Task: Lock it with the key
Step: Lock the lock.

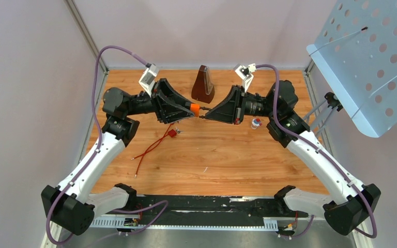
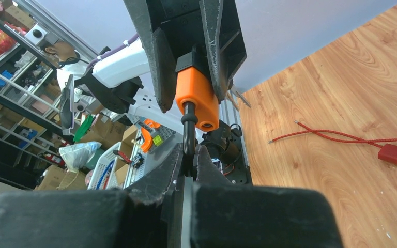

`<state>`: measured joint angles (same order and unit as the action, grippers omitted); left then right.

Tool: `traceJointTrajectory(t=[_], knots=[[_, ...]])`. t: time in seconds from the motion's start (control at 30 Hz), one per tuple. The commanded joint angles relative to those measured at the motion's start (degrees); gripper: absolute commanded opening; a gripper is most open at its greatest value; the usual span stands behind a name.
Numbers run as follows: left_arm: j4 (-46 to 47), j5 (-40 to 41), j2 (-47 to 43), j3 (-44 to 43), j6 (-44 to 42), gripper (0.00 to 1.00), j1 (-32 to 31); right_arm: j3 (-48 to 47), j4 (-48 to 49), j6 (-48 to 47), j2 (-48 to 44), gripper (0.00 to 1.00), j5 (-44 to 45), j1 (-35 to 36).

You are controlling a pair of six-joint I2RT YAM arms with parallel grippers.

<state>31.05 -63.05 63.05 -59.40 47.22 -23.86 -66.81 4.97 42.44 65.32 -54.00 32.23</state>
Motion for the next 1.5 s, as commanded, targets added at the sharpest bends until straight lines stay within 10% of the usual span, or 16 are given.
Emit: traceJointTrajectory(t=[0.0, 0.2, 0.43, 0.7, 1.0, 1.47], knots=[[0.75, -1.66, -0.38, -1.08, 0.54, 0.50, 0.04, -1.74, 4.74, 1.66, -0.24, 0.00, 1.10, 0.29], [-0.76, -3.04, 0.16, -1.95, 0.05, 0.43, 0.04, -1.66, 5.05, 2.36, -0.29, 0.00, 0.92, 0.31], [-1.44, -3.05, 0.66, -2.18, -1.24, 0.00, 0.04, -1.53, 2.85, 1.92, -0.19, 0.01, 2.05, 0.29], [-17.33, 4.71, -0.82, -5.07, -11.98, 0.00, 0.04, 3.20, -3.93, -4.03, -4.76, 0.66, 13.18, -1.93], [-32.87, 6.54, -1.52, -11.46, -13.13, 0.00, 0.13, 2.27, -8.80, -7.87, -6.15, 0.64, 13.35, -2.35], [-29.54, 4.93, -0.08, -10.05, -7.22, 0.00, 0.13, 2.06, -4.49, -5.50, -2.30, 0.24, 10.44, -1.85]])
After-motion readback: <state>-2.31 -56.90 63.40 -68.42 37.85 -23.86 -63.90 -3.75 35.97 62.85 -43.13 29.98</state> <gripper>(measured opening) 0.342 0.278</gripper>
